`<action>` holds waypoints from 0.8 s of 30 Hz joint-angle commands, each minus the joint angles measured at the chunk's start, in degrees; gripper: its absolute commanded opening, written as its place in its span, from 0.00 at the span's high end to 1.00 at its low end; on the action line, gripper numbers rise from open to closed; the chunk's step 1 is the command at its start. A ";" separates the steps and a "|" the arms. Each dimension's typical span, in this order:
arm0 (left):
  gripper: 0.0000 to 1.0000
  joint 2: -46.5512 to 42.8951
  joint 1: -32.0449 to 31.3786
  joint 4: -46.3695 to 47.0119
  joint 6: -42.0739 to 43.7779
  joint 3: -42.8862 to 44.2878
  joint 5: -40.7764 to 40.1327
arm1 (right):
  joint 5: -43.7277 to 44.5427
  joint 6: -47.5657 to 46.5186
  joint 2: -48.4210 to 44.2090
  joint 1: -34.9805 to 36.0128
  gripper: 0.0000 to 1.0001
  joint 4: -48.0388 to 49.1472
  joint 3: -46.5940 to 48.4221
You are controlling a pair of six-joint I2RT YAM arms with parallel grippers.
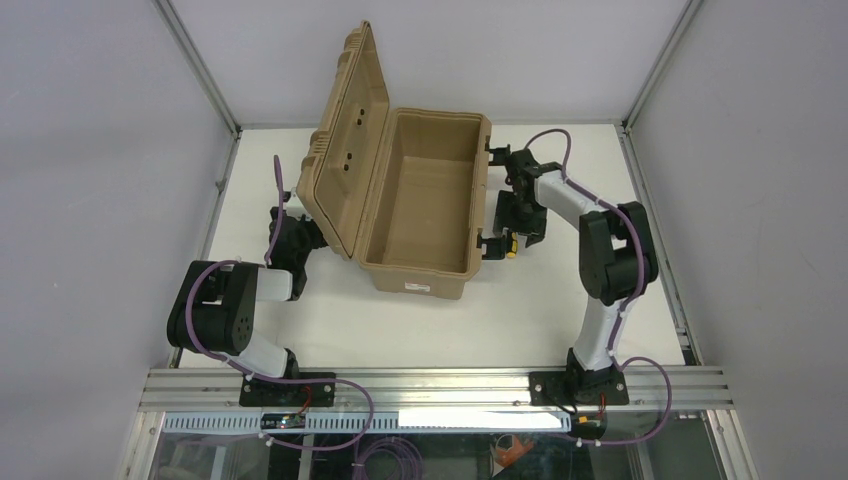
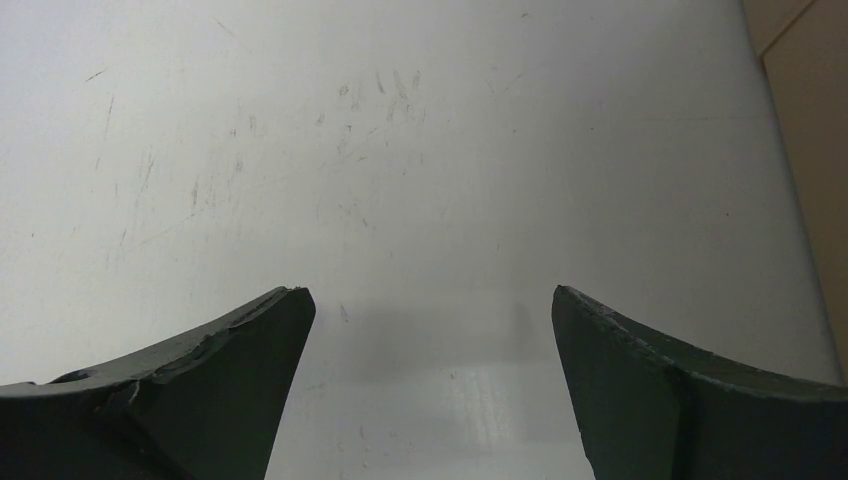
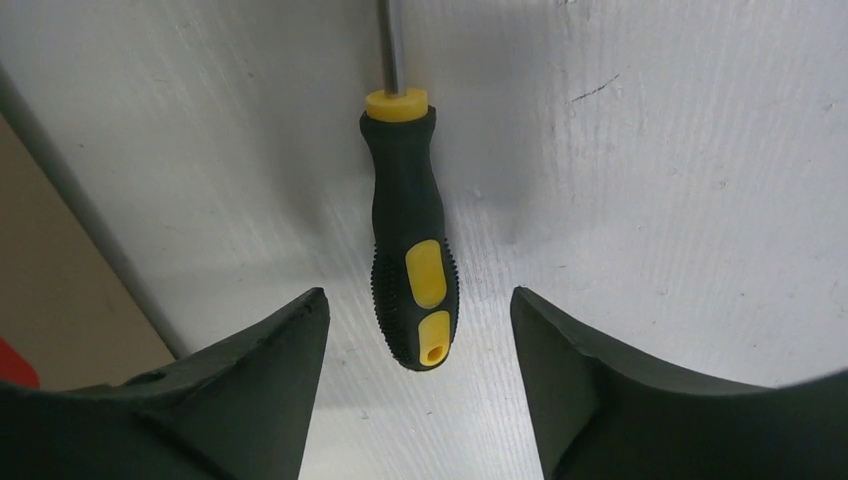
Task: Put the screwdriver in the bin
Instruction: Pick up the screwdriver from the center of the board.
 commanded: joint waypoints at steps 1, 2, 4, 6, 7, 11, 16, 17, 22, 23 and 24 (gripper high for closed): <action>0.01 -1.81 0.60 1.59 -0.43 -0.29 0.95 | 0.92 0.66 0.66 0.21 0.33 1.92 -0.22; 0.01 -1.75 0.60 1.59 -0.47 -0.31 0.92 | 0.93 0.62 0.75 0.21 0.35 1.97 -0.21; 0.01 -1.76 0.60 1.59 -0.46 -0.31 0.92 | 0.93 0.50 1.16 0.21 0.42 2.09 -0.19; 0.01 -1.76 0.60 1.60 -0.49 -0.28 0.94 | 0.98 0.48 1.58 0.23 0.44 2.10 -0.22; 0.01 -1.74 0.60 1.59 -0.43 -0.30 0.92 | 1.00 0.55 1.77 0.21 0.44 2.18 -0.24; 0.01 -1.75 0.60 1.59 -0.47 -0.27 0.90 | 1.19 0.53 2.16 0.30 0.47 2.41 -0.52; 0.01 -1.74 0.60 1.59 -0.45 -0.30 0.89 | 1.26 0.36 2.45 0.30 0.62 2.46 -0.57; 0.01 -1.81 0.60 1.59 -0.46 -0.26 0.92 | 1.35 0.33 2.45 0.30 0.65 2.46 -0.55; 0.01 -1.77 0.60 1.59 -0.43 -0.33 0.93 | 2.00 -0.11 2.06 0.30 0.84 2.01 -0.26; 0.01 -1.75 0.60 1.59 -0.45 -0.27 0.89 | 2.10 -0.16 1.96 0.26 0.84 1.75 -0.17; 0.01 -1.79 0.60 1.59 -0.44 -0.27 0.91 | 2.34 -0.30 1.78 0.26 0.85 1.45 0.03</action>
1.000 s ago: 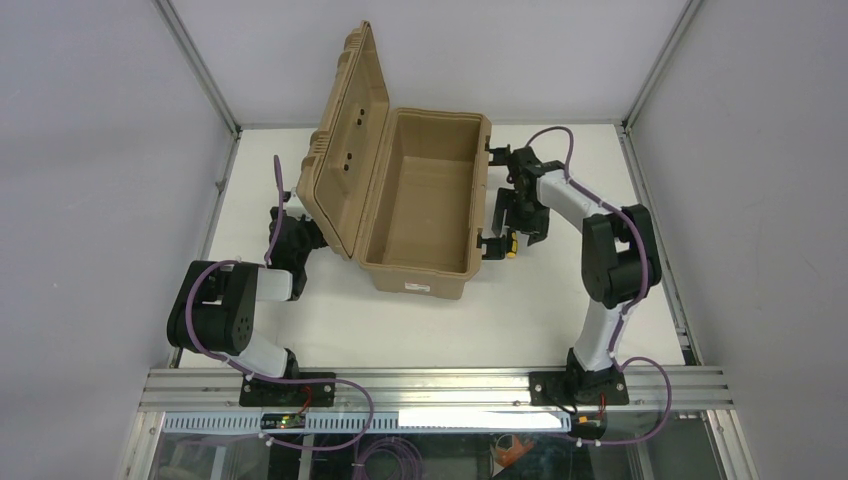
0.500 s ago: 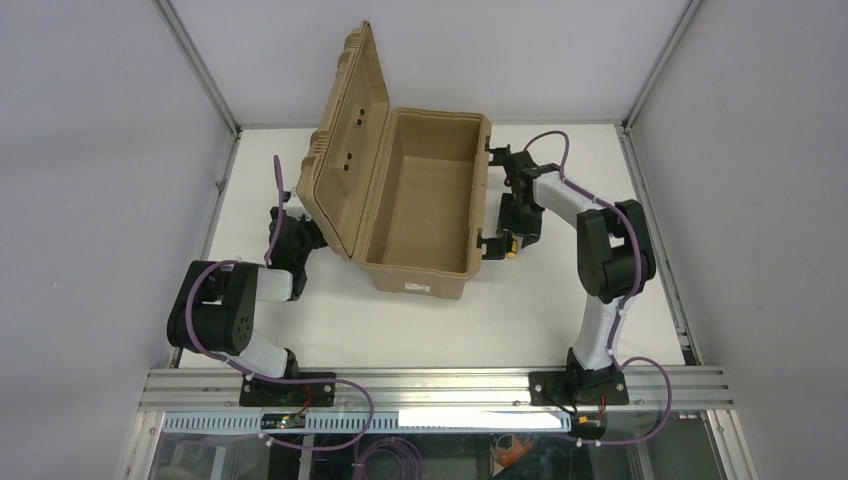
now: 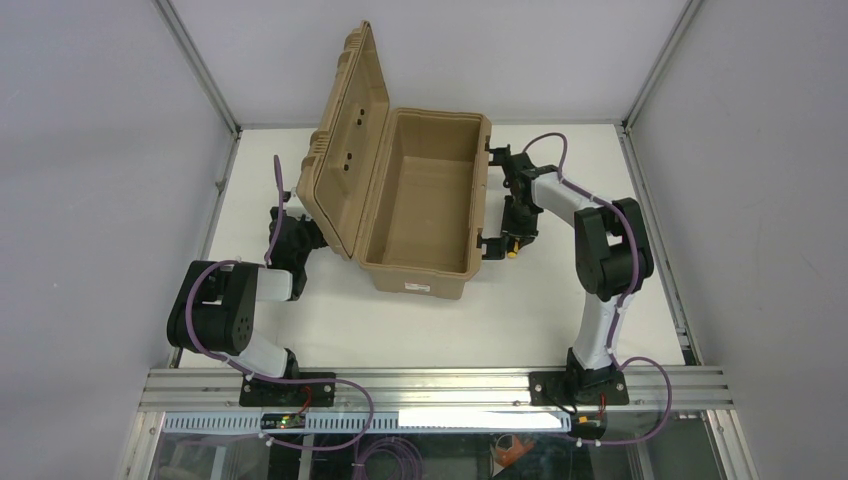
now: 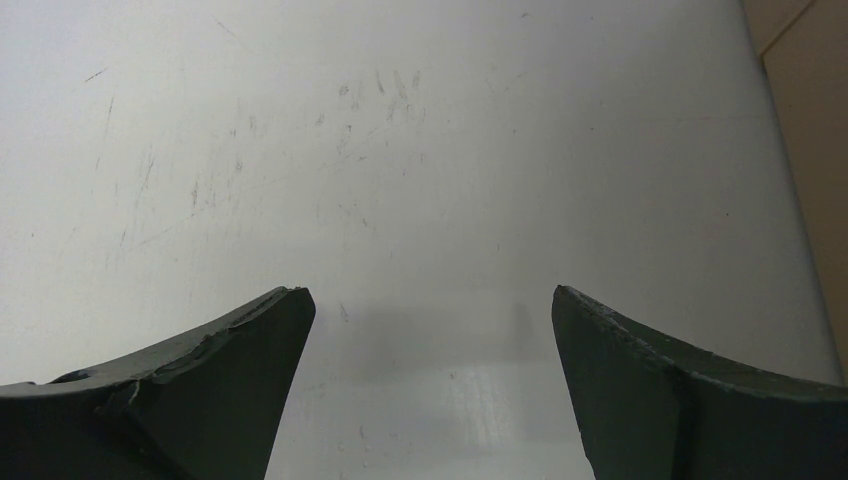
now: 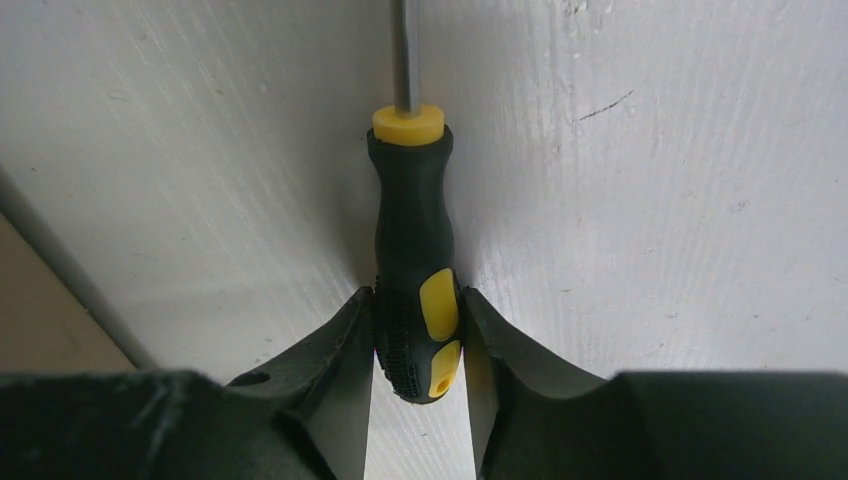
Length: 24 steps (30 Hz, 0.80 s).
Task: Put the screwdriver in the bin
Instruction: Pick up the screwdriver from the center of the board.
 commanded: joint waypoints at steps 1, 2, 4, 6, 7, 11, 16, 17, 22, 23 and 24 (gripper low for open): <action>0.01 -1.81 0.60 1.59 -0.44 -0.28 0.93 | 2.16 -0.23 -0.99 0.16 0.85 -0.35 1.00; 0.01 -1.75 0.60 1.59 -0.47 -0.32 0.88 | 2.41 -0.34 -1.36 0.15 0.85 -0.75 1.23; 0.01 -1.74 0.60 1.59 -0.48 -0.31 0.90 | 2.93 -0.63 -2.26 0.17 0.85 -1.76 1.93; 0.01 -1.74 0.60 1.60 -0.47 -0.30 0.94 | 3.46 -0.96 -3.35 0.06 0.85 -2.91 2.67; 0.01 -1.74 0.60 1.63 -0.49 -0.30 0.92 | 3.70 -1.18 -3.95 0.00 0.85 -3.51 3.16; 0.01 -1.74 0.60 1.59 -0.43 -0.33 0.93 | 4.76 -1.87 -6.32 -0.44 0.86 -6.22 5.30; 0.01 -1.74 0.60 1.60 -0.43 -0.26 0.88 | 5.97 -2.63 -8.94 -0.73 0.86 -9.51 8.52; 0.01 -1.74 0.60 1.59 -0.43 -0.28 0.92 | 6.20 -2.93 -9.60 -0.79 0.86 -10.20 9.57; 0.01 -1.77 0.60 1.59 -0.45 -0.21 0.91 | 7.57 -3.63 -11.44 -1.04 0.86 -12.71 13.43; 0.01 -1.79 0.60 1.59 -0.43 -0.27 0.93 | 7.68 -3.85 -11.53 -1.08 0.86 -12.95 14.30; 0.01 -1.75 0.60 1.59 -0.43 -0.33 0.88 | 7.75 -4.10 -11.57 -1.08 0.86 -13.57 15.53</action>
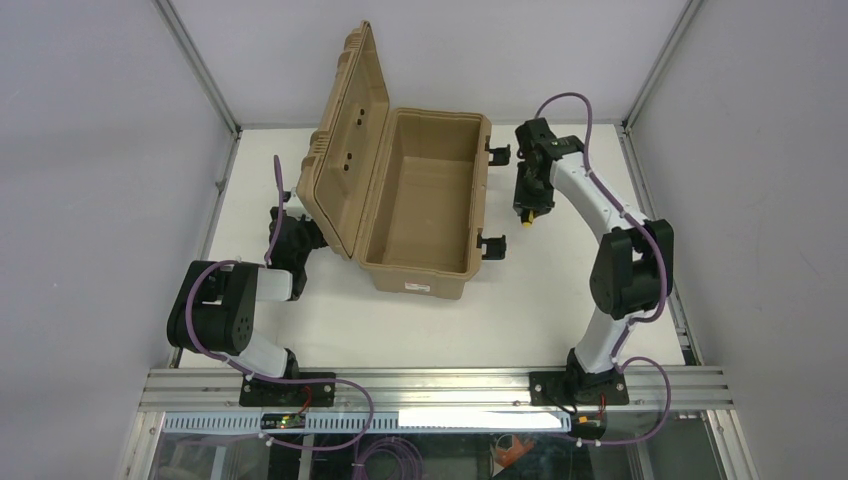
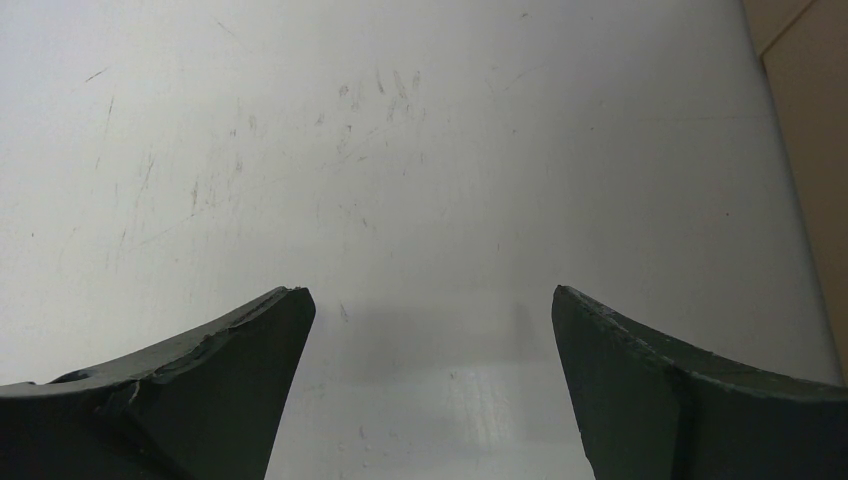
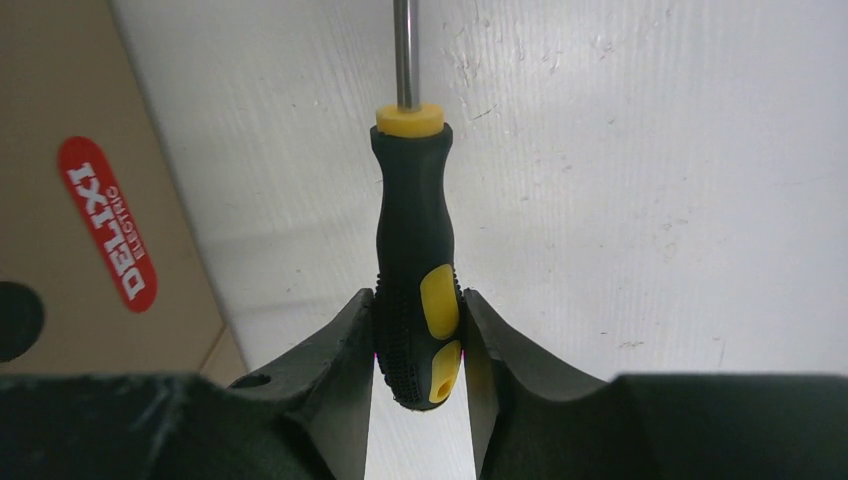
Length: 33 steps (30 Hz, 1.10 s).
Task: Put the screwdriver in the bin
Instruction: Pick up the screwdriver from the center of the board, then place the screwdriver in the bin.
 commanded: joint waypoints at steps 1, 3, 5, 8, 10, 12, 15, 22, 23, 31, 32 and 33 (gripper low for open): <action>0.01 -1.74 0.60 1.59 -0.43 -0.30 0.89 | 2.01 -1.65 -3.47 -0.44 0.86 -3.39 6.22; 0.01 -1.79 0.60 1.59 -0.44 -0.32 0.93 | 2.21 -1.92 -3.41 -0.44 0.86 -4.73 8.90; 0.01 -1.77 0.60 1.59 -0.46 -0.32 0.95 | 2.22 -2.29 -3.37 -0.43 0.86 -5.68 11.44; 0.01 -1.74 0.60 1.59 -0.47 -0.32 0.96 | 2.03 -2.61 -2.47 -0.43 0.86 -7.55 15.69; 0.01 -1.79 0.60 1.59 -0.48 -0.26 0.96 | 1.41 -2.62 -1.58 -0.43 0.86 -8.79 18.94; 0.01 -1.81 0.60 1.61 -0.45 -0.32 0.94 | 0.22 -2.38 -0.74 -0.28 0.86 -9.85 22.09; 0.01 -1.74 0.60 1.59 -0.50 -0.32 0.92 | -1.22 -1.83 0.68 0.37 0.87 -10.67 26.87; 0.01 -1.77 0.60 1.63 -0.45 -0.29 0.88 | -4.53 -0.15 5.81 4.07 0.87 -12.89 37.21; 0.01 -1.80 0.60 1.59 -0.48 -0.28 0.91 | -4.88 0.16 6.45 4.81 0.87 -12.86 38.33; 0.01 -1.76 0.60 1.59 -0.43 -0.28 0.88 | -6.81 3.82 11.81 10.61 0.87 -10.37 43.32; 0.01 -1.79 0.60 1.59 -0.43 -0.25 0.92 | -7.03 4.52 12.39 11.59 0.87 -9.97 43.56; 0.01 -1.77 0.60 1.59 -0.44 -0.26 0.96 | -7.25 5.02 13.01 12.35 0.87 -9.40 43.54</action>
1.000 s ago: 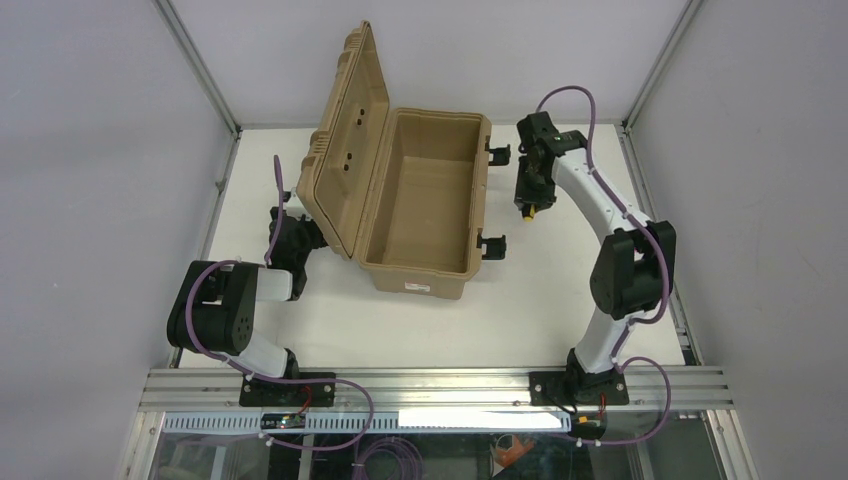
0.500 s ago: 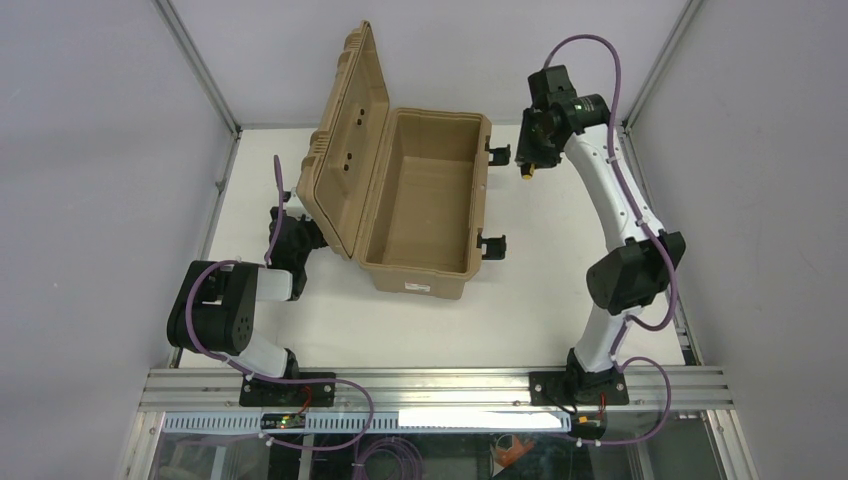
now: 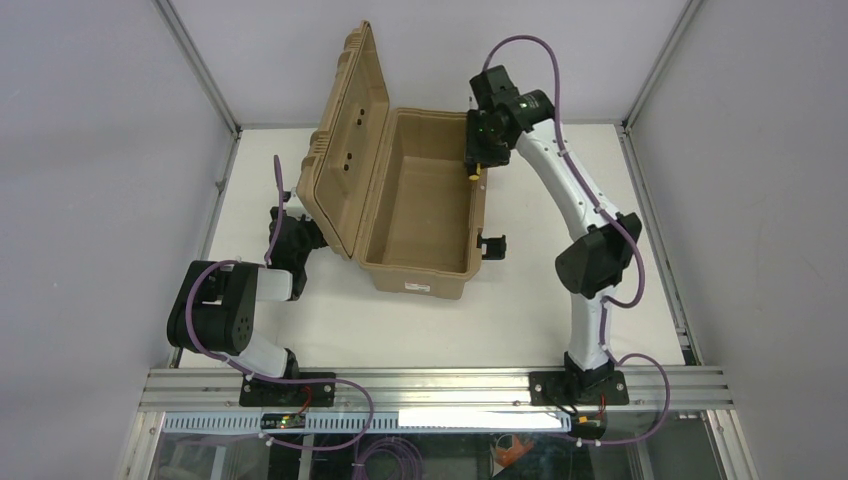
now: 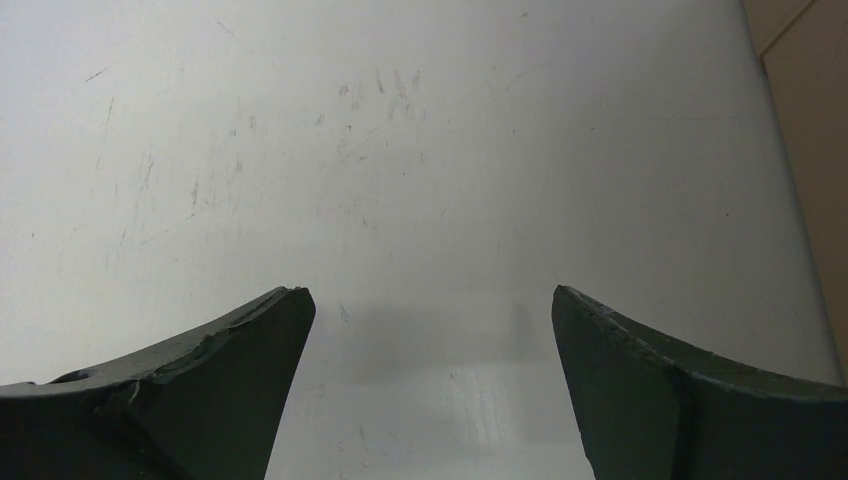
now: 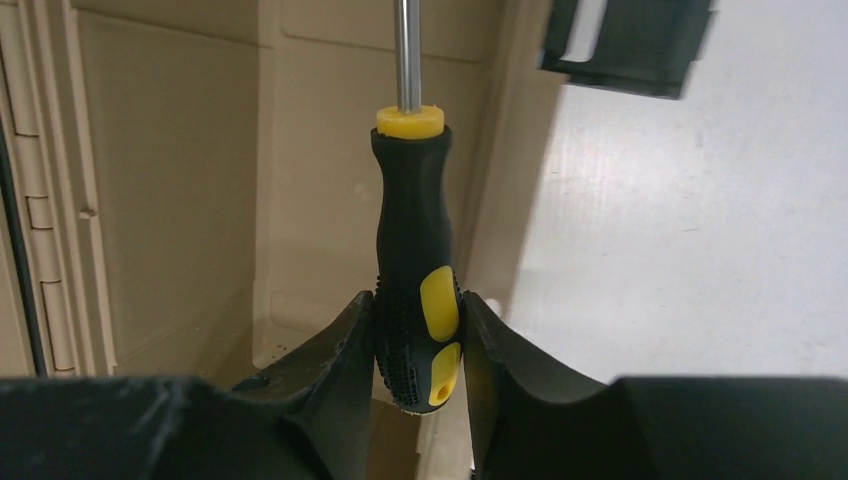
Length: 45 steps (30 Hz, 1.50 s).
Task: Put the screwdriver in the bin
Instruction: Place the screwdriver in the bin.
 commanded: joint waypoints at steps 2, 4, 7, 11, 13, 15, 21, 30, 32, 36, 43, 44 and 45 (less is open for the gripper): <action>0.01 -1.76 0.60 1.59 -0.47 -0.28 0.91 | -2.49 3.92 2.32 3.81 0.87 3.68 3.51; 0.01 -1.77 0.60 1.59 -0.43 -0.29 0.89 | -2.49 5.04 3.18 5.15 0.87 4.77 3.05; 0.01 -1.74 0.60 1.59 -0.45 -0.29 0.99 | -2.09 7.27 4.03 6.91 0.87 6.83 1.05; 0.01 -1.75 0.60 1.59 -0.44 -0.30 0.88 | -0.89 10.71 5.68 8.93 0.86 8.63 -1.43; 0.01 -1.74 0.60 1.59 -0.47 -0.30 0.89 | -0.02 11.46 6.84 9.95 0.86 8.78 -1.75; 0.01 -1.74 0.60 1.59 -0.49 -0.29 0.88 | 0.92 12.60 7.75 10.96 0.87 9.09 -2.39; 0.01 -1.74 0.60 1.63 -0.49 -0.26 0.91 | 3.51 15.41 8.72 13.31 0.86 12.75 -7.57; 0.01 -1.74 0.60 1.59 -0.44 -0.31 0.91 | 6.00 18.30 13.36 14.43 0.86 14.57 -9.84; 0.01 -1.75 0.60 1.59 -0.49 -0.25 0.94 | 6.19 18.45 14.36 14.54 0.86 14.69 -9.84; 0.01 -1.74 0.55 1.59 -0.43 -0.28 0.90 | 6.62 18.33 16.08 14.54 0.86 14.63 -9.99; 0.01 -1.74 0.60 1.59 -0.50 -0.32 0.90 | 7.15 17.84 18.04 14.54 0.86 14.77 -10.90; 0.01 -1.81 0.60 1.59 -0.45 -0.25 0.89 | 7.22 17.84 18.24 14.50 0.86 14.92 -11.00; 0.01 -1.76 0.60 1.59 -0.47 -0.26 0.88 | 7.24 17.76 18.40 14.50 0.86 15.04 -11.26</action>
